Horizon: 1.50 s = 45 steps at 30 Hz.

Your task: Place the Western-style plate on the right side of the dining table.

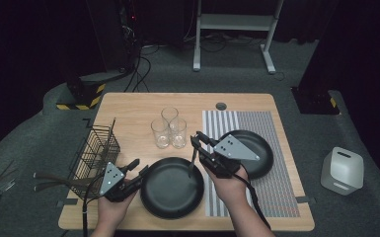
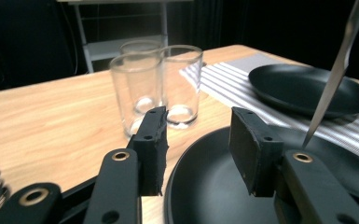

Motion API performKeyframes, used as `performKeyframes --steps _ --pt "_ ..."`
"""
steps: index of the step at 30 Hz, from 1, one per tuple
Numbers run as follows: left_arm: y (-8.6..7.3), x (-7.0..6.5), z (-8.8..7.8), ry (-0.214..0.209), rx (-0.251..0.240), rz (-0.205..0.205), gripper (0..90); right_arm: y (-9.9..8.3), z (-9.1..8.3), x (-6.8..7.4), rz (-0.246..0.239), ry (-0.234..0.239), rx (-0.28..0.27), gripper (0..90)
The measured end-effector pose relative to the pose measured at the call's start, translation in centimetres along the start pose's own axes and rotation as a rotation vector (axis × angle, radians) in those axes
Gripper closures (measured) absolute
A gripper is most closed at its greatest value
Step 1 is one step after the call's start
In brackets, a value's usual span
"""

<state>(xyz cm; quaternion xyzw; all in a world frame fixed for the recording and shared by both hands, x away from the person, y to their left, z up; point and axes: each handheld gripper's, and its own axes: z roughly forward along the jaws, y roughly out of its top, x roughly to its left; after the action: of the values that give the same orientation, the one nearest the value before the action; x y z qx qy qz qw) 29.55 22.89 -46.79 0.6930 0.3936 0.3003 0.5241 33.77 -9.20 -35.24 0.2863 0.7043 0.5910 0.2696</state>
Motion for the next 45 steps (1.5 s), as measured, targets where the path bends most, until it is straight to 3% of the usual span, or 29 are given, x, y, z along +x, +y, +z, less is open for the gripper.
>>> performKeyframes --steps 10,22,37,45 --pt "-2.1 0.8 -0.6 0.016 0.036 -0.027 52.8 0.2 -0.2 -0.7 -0.001 -0.026 -0.001 72.7" --pt "-2.9 0.7 -1.1 0.008 0.031 -0.025 51.7 1.1 0.1 -1.8 -0.013 -0.074 0.003 72.7" --pt "-3.6 0.8 -0.8 0.009 0.064 0.009 51.1 1.5 2.0 -3.9 -0.033 -0.158 0.043 72.8" --pt "-3.6 1.6 -1.3 0.013 0.052 -0.031 48.9 1.3 3.1 -5.0 -0.028 -0.200 0.045 72.8"
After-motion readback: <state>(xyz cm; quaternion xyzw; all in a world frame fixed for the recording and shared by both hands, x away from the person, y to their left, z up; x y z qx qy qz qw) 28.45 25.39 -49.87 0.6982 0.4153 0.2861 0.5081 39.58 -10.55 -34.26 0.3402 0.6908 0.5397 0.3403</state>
